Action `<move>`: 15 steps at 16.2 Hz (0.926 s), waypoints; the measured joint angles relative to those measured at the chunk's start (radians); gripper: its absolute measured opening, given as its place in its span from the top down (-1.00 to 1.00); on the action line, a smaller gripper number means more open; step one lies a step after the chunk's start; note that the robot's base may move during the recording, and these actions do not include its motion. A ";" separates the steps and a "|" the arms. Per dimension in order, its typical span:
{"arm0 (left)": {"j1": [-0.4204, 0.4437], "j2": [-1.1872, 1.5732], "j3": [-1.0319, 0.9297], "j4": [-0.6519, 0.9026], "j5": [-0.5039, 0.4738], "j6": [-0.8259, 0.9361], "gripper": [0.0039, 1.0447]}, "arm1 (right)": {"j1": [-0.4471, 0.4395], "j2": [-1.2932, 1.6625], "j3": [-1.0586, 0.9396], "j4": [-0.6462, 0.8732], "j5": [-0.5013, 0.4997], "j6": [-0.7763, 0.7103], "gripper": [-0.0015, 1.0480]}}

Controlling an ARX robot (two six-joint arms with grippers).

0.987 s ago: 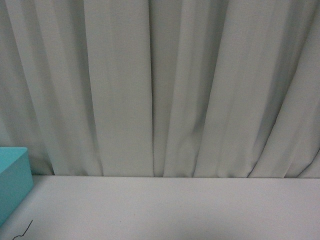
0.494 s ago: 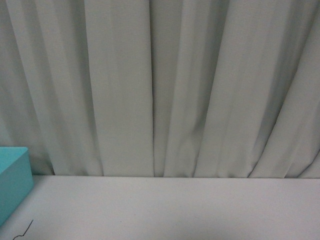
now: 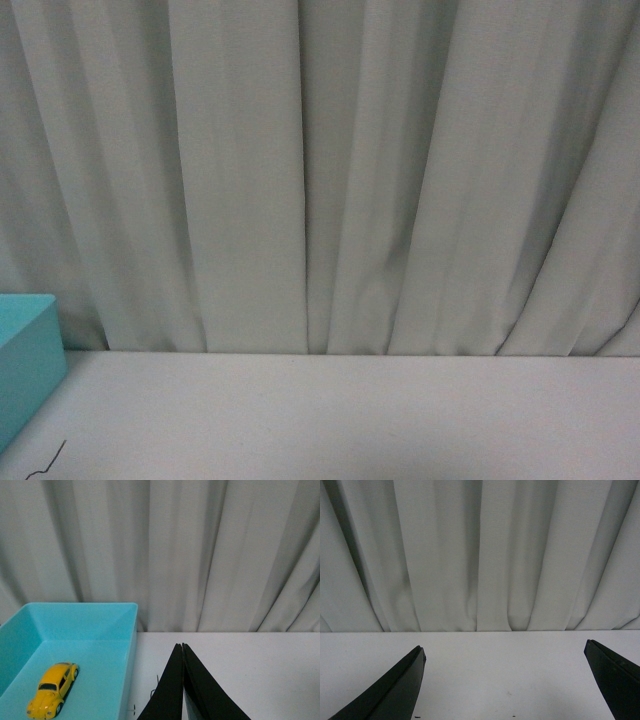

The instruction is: Wind up and store yellow beetle toy

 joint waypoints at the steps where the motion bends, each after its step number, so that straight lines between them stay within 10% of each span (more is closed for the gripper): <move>1: 0.000 0.000 0.000 0.000 0.000 0.000 0.97 | 0.000 0.000 0.000 0.000 0.000 0.000 -0.87; 12: 0.000 0.000 0.000 0.000 0.000 0.000 -0.90 | 0.000 0.000 0.000 0.000 0.000 0.000 -0.87; 15: 0.000 0.000 0.000 0.000 0.000 -0.001 -0.88 | 0.000 0.000 0.000 0.000 0.000 0.000 -0.87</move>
